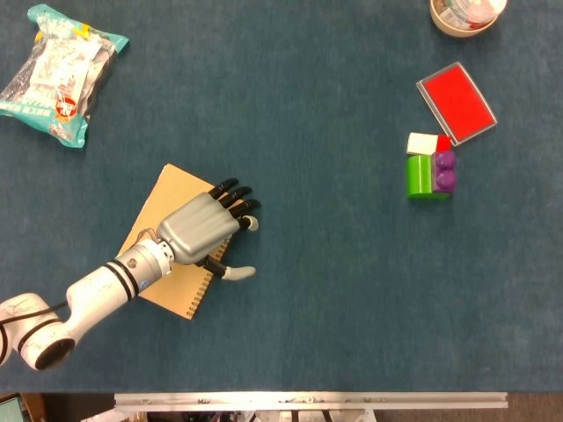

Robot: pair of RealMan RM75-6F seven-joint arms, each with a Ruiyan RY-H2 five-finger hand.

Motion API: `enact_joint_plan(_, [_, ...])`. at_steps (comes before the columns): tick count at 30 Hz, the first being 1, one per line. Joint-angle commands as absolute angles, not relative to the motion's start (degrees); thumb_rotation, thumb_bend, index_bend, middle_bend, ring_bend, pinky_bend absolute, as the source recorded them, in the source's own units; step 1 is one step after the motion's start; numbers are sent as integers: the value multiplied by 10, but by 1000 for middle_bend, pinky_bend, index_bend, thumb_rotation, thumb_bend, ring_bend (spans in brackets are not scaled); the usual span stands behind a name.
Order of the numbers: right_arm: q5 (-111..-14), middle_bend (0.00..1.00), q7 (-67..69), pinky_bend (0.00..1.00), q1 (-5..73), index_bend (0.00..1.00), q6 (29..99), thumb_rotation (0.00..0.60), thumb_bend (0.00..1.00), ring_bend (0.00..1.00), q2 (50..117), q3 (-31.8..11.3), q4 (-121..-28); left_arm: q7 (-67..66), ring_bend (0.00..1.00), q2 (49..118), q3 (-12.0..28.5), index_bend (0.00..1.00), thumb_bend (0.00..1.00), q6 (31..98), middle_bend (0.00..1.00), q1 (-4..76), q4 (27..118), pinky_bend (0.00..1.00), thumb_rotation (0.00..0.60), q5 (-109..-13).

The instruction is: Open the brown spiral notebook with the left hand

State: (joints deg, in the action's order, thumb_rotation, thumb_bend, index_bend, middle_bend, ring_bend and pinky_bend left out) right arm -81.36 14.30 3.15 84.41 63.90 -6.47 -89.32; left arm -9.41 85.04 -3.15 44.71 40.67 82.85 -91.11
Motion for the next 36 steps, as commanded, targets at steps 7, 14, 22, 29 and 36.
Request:
enact_joint_plan(7, [-814, 369, 146, 367, 30, 382, 844, 600, 532, 277, 639, -65, -892, -123, 0, 849, -36, 288, 172, 452, 154, 408, 814, 0, 0, -898])
enact_joint_plan(14, [-815, 369, 145, 367, 31, 382, 844, 600, 532, 277, 640, -66, -892, -126, 0, 837, -30, 291, 173, 460, 158, 406, 808, 0, 0, -883])
enact_joint_plan(22, [-817, 369, 143, 368, 29, 382, 848, 600, 533, 277, 639, -66, -896, -149, 0, 829, -21, 291, 173, 453, 160, 406, 778, 0, 0, -847])
enact_joint_plan(29, [-822, 369, 142, 367, 27, 382, 852, 600, 533, 277, 637, -65, -900, -182, 0, 820, -15, 291, 173, 453, 161, 400, 762, 0, 0, -811])
enact_joint_plan(36, [-824, 369, 144, 367, 26, 382, 855, 600, 533, 277, 636, -66, -901, -126, 5, 788, 1, 291, 173, 488, 203, 371, 815, 0, 0, -778])
